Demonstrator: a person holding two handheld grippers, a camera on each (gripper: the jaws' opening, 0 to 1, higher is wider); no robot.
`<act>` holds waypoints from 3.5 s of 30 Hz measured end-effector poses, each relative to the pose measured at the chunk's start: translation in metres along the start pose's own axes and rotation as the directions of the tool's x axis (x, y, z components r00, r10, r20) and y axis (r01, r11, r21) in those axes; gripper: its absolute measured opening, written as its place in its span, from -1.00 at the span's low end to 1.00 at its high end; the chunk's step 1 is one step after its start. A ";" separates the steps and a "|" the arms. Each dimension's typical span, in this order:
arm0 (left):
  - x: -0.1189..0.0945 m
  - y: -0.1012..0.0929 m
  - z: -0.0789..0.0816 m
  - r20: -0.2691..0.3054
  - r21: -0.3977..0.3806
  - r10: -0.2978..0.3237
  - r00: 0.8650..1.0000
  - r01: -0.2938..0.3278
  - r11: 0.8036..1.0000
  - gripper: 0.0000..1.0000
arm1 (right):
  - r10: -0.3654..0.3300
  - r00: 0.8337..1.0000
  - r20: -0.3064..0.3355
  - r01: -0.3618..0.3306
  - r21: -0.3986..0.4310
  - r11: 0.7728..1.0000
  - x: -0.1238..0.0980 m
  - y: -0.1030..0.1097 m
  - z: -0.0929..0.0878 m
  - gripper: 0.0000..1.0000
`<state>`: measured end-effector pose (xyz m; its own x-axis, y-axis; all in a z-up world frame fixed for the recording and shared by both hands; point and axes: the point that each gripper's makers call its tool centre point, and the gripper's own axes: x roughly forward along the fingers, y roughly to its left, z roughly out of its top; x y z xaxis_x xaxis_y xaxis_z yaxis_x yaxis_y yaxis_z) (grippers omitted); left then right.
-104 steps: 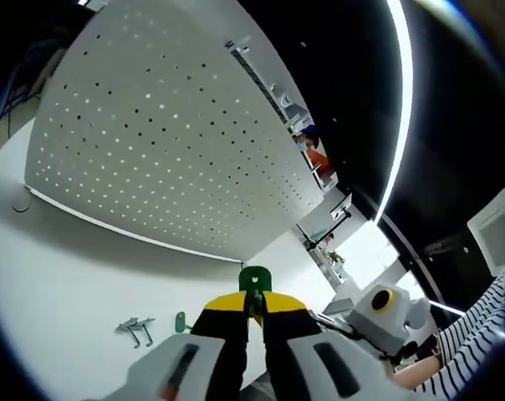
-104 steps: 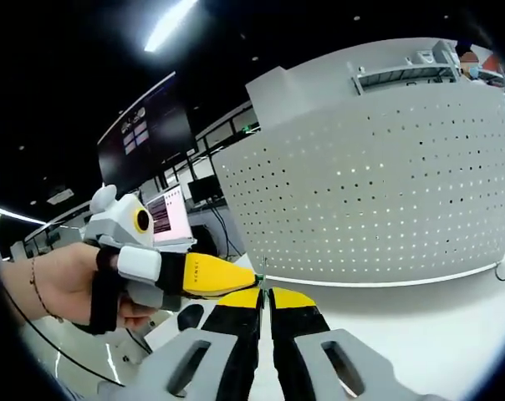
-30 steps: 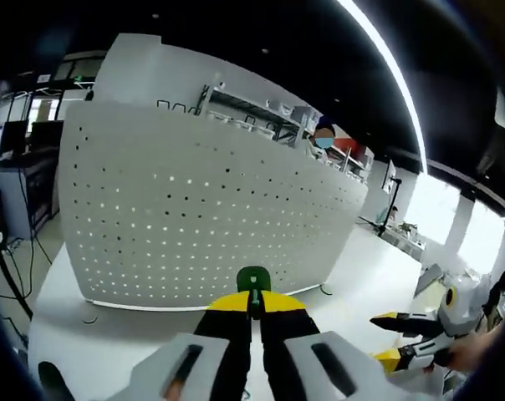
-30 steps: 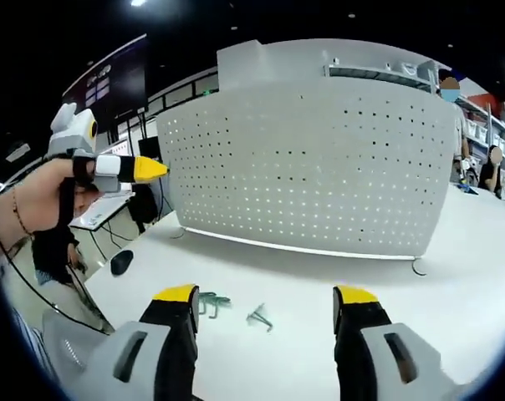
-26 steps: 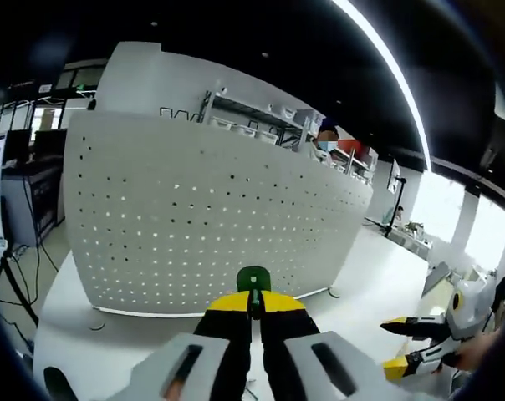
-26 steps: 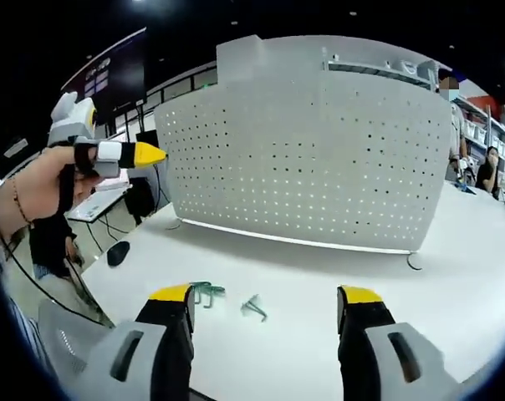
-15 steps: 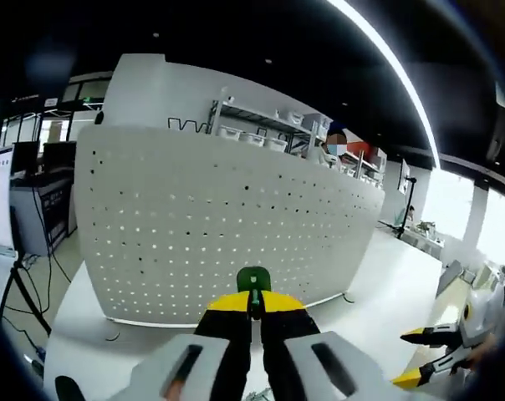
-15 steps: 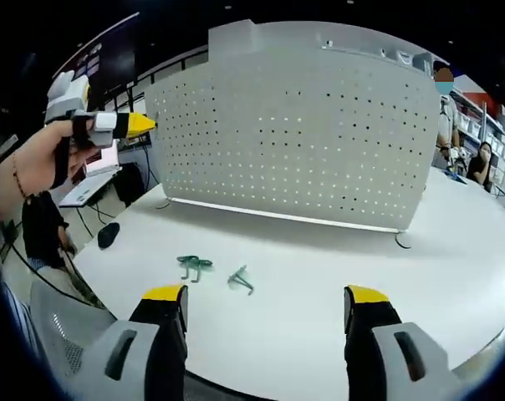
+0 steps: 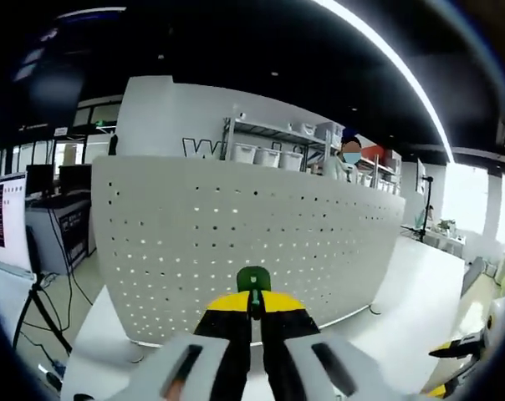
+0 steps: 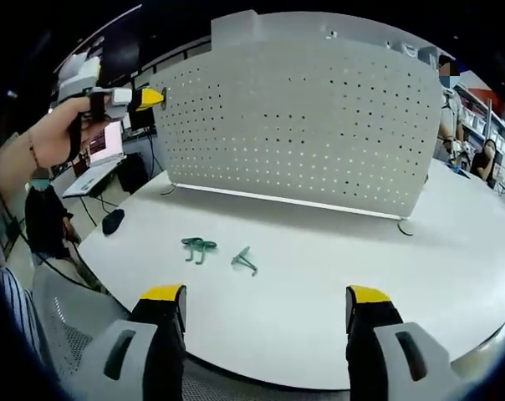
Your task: Insert the hook assembly into the mounting plate slot until the hook locks in place.
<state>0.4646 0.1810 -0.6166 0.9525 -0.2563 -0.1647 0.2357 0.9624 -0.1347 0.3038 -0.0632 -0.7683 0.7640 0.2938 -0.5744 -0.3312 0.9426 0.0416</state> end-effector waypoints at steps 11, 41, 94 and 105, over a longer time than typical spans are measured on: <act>0.016 0.004 0.004 0.025 0.058 0.073 0.997 -0.074 0.996 -0.96 | 0.006 1.000 -0.008 -0.006 0.012 1.000 -0.004 0.006 -0.009 0.50; 0.075 0.010 0.072 0.175 0.214 0.144 0.974 -0.180 0.960 -0.96 | 0.023 1.000 -0.018 -0.022 0.075 0.997 -0.002 0.009 -0.020 0.47; 0.107 0.009 0.067 0.162 0.161 0.240 0.957 -0.265 0.951 -0.96 | 0.034 0.999 -0.018 -0.031 0.158 0.987 -0.003 0.004 -0.023 0.37; 0.103 0.008 0.067 0.155 0.182 0.224 0.962 -0.251 0.951 -0.95 | 0.038 0.999 -0.021 -0.034 0.153 0.988 -0.002 0.005 -0.024 0.37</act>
<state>0.5773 0.1681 -0.5689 0.9992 -0.0169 -0.0372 0.0202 0.9956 0.0910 0.2870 -0.0630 -0.7869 0.7390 0.3258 -0.5896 -0.2685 0.9452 0.1858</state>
